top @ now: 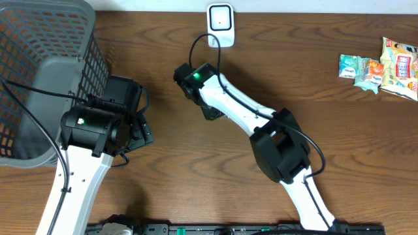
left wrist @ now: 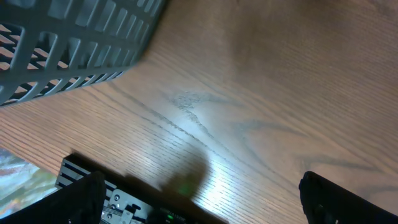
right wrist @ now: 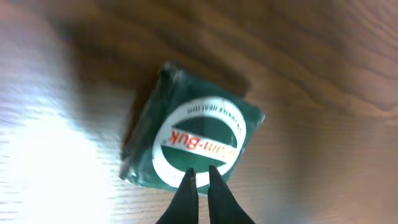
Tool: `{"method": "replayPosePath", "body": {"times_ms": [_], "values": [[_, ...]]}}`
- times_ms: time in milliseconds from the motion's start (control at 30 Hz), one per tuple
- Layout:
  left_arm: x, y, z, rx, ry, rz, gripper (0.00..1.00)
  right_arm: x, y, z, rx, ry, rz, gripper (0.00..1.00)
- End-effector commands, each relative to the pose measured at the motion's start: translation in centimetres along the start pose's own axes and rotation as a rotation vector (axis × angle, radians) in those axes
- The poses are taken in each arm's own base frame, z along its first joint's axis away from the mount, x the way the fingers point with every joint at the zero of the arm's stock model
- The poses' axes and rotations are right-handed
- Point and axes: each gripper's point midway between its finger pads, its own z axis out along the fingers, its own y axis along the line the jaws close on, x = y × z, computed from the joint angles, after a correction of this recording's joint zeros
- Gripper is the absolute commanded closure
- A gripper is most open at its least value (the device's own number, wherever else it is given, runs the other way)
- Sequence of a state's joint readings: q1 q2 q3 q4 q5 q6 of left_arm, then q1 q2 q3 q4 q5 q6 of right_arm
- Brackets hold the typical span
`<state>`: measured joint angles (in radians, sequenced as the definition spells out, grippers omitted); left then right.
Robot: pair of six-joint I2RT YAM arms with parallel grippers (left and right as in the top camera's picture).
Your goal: Scan the item barcode
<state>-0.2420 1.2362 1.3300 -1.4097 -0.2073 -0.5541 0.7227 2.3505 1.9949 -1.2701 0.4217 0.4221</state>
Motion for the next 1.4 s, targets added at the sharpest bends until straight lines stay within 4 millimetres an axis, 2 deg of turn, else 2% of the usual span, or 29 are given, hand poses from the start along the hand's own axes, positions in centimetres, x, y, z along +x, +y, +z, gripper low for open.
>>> {"method": "replayPosePath", "body": {"times_ms": [0,100,300,467,667,900,1033,1233,1367], "values": [[0.1,0.1,0.0,0.003,0.004,-0.017,0.02,-1.1,0.8,-2.7,-0.147,-0.051,0.054,0.97],[0.1,0.1,0.0,0.002,0.004,-0.017,0.02,-1.9,2.7,-3.2,-0.255,-0.072,0.019,0.97],[0.1,0.1,0.0,0.002,0.004,-0.017,0.02,-3.6,4.2,-3.7,-0.326,-0.137,0.041,0.99],[0.1,0.1,0.0,0.003,0.004,-0.017,0.02,-2.9,4.3,-2.7,-0.313,-0.107,0.038,0.99],[0.1,0.1,0.0,0.002,0.004,-0.017,0.02,-1.7,5.0,-0.2,-0.302,-0.077,0.068,0.99],[0.1,0.1,0.0,0.003,0.004,-0.017,0.02,-0.9,3.8,1.5,-0.251,-0.050,0.075,0.99],[0.1,0.1,0.0,0.002,0.004,-0.017,0.02,-0.5,2.1,2.2,-0.206,-0.023,0.089,0.99],[0.1,0.1,0.0,0.003,0.004,-0.017,0.02,-0.3,0.5,2.8,-0.193,0.010,0.113,0.99],[0.1,0.1,0.0,0.002,0.004,-0.017,0.02,-0.6,0.1,2.5,-0.204,0.006,0.125,0.99]]}}
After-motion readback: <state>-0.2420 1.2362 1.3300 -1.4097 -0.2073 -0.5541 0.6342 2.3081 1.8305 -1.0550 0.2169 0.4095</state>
